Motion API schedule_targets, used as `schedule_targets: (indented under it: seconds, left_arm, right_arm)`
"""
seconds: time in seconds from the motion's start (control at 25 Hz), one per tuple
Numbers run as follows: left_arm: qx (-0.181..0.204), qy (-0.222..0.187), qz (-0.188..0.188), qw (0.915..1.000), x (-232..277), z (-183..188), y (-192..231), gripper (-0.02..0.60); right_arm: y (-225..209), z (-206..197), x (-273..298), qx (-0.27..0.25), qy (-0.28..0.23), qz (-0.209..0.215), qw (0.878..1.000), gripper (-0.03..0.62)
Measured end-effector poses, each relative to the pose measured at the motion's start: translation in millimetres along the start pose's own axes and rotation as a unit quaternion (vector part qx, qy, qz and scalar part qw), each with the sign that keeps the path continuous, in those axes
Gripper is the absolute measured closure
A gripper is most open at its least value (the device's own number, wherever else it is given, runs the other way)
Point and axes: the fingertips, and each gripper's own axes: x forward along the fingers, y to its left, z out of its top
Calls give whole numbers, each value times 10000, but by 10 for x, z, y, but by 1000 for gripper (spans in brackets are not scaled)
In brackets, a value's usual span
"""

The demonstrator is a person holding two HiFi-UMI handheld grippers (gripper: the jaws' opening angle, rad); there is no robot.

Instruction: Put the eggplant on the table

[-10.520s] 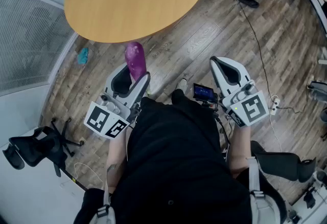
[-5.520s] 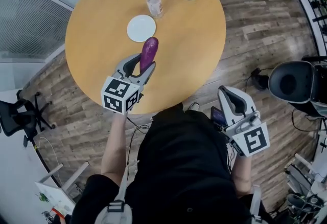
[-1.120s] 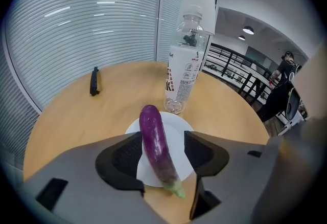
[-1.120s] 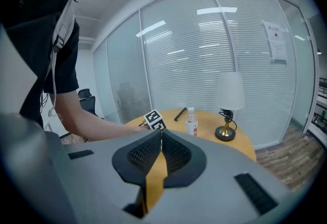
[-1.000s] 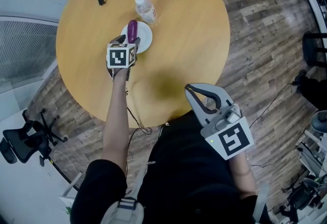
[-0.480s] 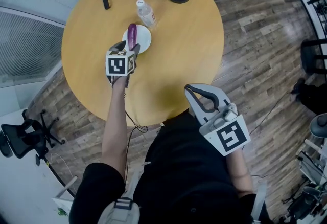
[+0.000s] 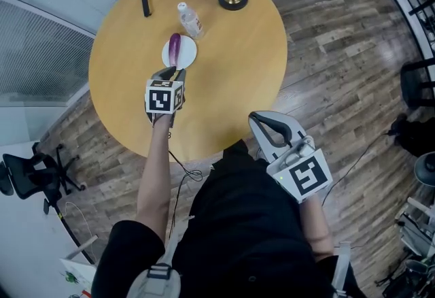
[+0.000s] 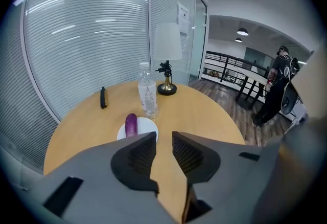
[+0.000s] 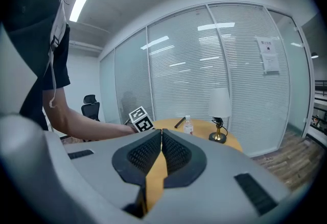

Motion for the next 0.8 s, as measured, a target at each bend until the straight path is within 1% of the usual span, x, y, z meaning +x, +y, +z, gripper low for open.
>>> schedule_targets:
  seconds: [0.04,0.16,0.4,0.52,0.6,0.8]
  left_arm:
    - [5,-17,39,10000,-52,-3,-55,474]
    - [18,-70,176,9998,-225,-23,-224,523]
    - [26,-177,358,9992,-535,-152,-628,566]
    - [12,-203,382,9991,-689,-245,-900,569]
    - [11,-193,382,9991,-810,-339,-1097,569]
    - [-110,-211,291,9993,-1132,-720,-1553,571]
  right_arm:
    - [-1,-18,-68,14,1,9,10000,576]
    - [20,-67,-274,20,-12,69,10000,576]
    - [91,-159,-676,-61,-59,217,9997,576]
    - [57,-243,-932,-68,-57,249,9996,576]
    - [28,-352,-1123,-81,35,279,9996,576]
    - [-9,-670,-1486,137,273,247,9992,576]
